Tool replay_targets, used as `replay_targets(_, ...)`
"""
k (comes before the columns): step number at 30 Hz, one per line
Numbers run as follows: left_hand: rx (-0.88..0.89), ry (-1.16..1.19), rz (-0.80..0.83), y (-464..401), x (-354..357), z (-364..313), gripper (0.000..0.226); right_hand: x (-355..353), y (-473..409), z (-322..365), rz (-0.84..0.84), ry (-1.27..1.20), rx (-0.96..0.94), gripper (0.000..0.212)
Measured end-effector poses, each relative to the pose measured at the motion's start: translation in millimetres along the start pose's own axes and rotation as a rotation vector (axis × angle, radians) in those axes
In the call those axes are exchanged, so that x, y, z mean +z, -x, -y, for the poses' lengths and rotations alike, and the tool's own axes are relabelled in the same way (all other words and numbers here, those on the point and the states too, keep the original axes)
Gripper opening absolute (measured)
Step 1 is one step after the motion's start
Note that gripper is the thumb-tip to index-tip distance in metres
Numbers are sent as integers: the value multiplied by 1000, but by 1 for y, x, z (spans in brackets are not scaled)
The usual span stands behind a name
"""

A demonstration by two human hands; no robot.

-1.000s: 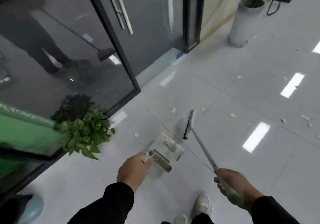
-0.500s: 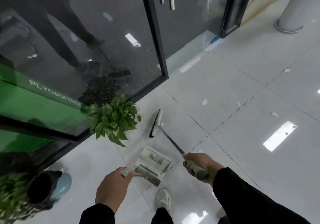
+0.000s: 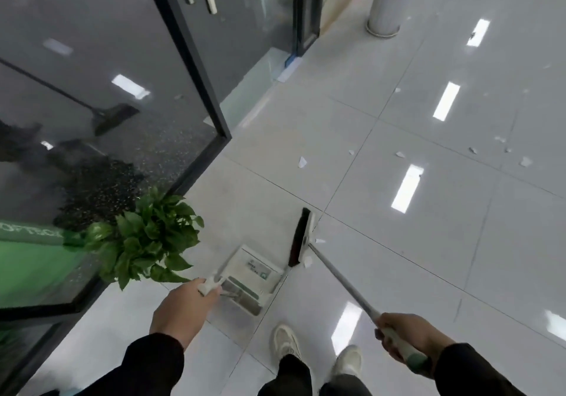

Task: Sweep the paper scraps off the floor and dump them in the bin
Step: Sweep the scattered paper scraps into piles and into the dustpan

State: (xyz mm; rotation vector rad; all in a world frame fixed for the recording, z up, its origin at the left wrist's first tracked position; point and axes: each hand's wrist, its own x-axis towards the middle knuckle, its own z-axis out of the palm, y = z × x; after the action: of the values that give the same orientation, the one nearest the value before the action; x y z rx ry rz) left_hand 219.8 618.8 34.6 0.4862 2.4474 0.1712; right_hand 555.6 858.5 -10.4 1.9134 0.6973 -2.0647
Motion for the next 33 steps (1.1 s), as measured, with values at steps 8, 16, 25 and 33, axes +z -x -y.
replay_targets(8, 177, -33, 11, -10, 27, -33, 39, -79, 35, -60, -140, -136, -42, 14)
replay_targets(16, 320, -90, 41, 24, 54, -56, 37, -88, 50, -108, 5, -188, -149, 18)
replay_targets(25, 404, -230, 18, 75, 82, -69, 38, -115, 30, -191, -61, -282, -35, 17)
replay_targets(33, 518, -294, 51, 143, 131, -116, 38, -243, 61, -318, -165, -356, 8, 13)
